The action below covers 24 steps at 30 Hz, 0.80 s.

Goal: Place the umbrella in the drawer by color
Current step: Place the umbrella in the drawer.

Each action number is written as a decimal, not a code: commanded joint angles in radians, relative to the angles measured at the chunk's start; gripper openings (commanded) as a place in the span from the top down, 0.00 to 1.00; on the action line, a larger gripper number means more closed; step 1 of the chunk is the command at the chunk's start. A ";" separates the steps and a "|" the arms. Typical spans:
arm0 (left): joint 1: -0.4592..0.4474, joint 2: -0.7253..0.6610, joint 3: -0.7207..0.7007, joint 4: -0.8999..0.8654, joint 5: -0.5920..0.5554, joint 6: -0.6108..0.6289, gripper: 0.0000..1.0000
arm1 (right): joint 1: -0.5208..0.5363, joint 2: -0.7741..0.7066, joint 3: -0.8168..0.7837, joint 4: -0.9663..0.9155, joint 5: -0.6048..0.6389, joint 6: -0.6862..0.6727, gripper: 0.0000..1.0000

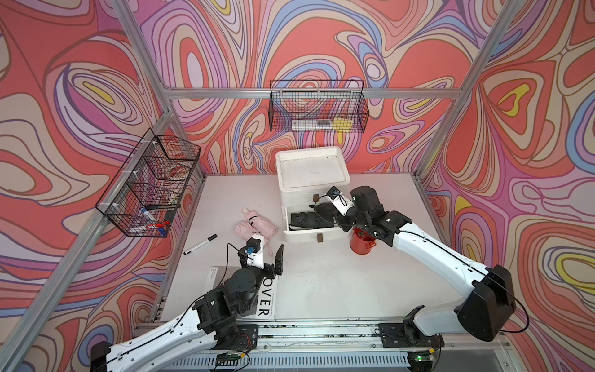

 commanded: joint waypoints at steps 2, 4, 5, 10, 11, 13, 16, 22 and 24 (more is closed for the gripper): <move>0.005 0.022 0.007 0.020 -0.006 -0.010 0.09 | -0.012 -0.004 -0.012 0.087 -0.047 -0.016 1.00; 0.005 0.030 0.007 0.023 -0.002 -0.010 0.09 | -0.014 0.005 -0.012 0.091 -0.071 -0.020 1.00; 0.005 0.034 0.007 0.025 -0.001 -0.009 0.09 | -0.014 0.014 -0.010 0.092 -0.080 -0.023 1.00; 0.005 0.050 0.008 0.034 -0.010 0.002 0.09 | -0.016 0.067 0.007 0.106 -0.124 -0.034 1.00; 0.005 0.050 0.008 0.032 -0.011 0.004 0.09 | -0.018 0.079 0.013 0.113 -0.140 -0.034 1.00; 0.004 0.045 0.008 0.029 -0.016 0.005 0.09 | -0.018 0.098 0.025 0.127 -0.180 -0.030 1.00; 0.005 0.037 0.002 0.034 -0.018 0.007 0.09 | -0.018 0.125 0.041 0.153 -0.241 -0.019 1.00; 0.005 0.044 0.005 0.034 -0.007 0.002 0.09 | -0.018 0.189 0.035 0.261 -0.412 -0.006 0.98; 0.005 0.046 0.009 0.029 -0.006 0.002 0.09 | -0.018 0.225 0.049 0.269 -0.418 0.012 0.84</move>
